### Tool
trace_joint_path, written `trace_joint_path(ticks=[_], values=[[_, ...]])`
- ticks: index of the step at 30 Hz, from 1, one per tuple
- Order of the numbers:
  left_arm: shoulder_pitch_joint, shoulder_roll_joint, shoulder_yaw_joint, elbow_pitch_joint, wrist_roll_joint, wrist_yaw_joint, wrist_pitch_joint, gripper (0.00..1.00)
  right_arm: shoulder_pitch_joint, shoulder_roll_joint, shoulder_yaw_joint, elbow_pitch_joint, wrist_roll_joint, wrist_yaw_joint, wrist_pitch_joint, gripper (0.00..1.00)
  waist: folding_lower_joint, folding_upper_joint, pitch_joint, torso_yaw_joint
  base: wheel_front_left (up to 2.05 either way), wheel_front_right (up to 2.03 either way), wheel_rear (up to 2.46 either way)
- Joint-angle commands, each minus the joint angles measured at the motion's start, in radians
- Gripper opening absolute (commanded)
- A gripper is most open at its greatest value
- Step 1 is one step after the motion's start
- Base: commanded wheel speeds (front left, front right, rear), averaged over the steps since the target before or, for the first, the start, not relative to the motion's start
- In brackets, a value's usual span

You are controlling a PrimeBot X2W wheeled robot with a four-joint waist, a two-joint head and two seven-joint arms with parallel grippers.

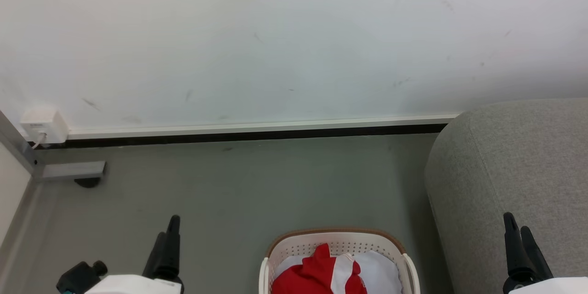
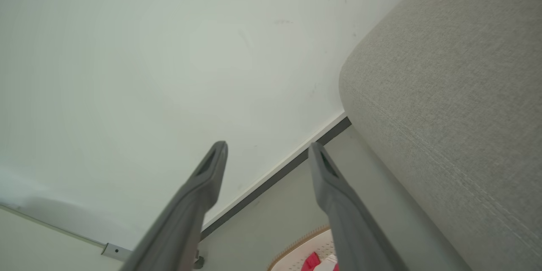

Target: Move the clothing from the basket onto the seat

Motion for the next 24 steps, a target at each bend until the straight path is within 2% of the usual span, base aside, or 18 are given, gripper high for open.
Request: trace_joint_path(ticks=[1, 24], values=[[-0.013, 0.011, -0.003, -0.016, 0.048, 0.003, -0.011, 1.00, -0.006, -0.012, 0.005, -0.011, -0.040, 0.004, -0.012, 1.00, 0.0000, -0.0001, 0.000, 0.000, 0.00, 0.00, 0.00], [-0.002, 0.025, -0.030, -0.001, 0.374, 0.018, -0.087, 1.00, 0.007, -0.038, 0.038, -0.007, -0.342, 0.006, -0.087, 1.00, 0.0000, -0.0001, 0.001, -0.004, 0.00, 0.00, 0.00]])
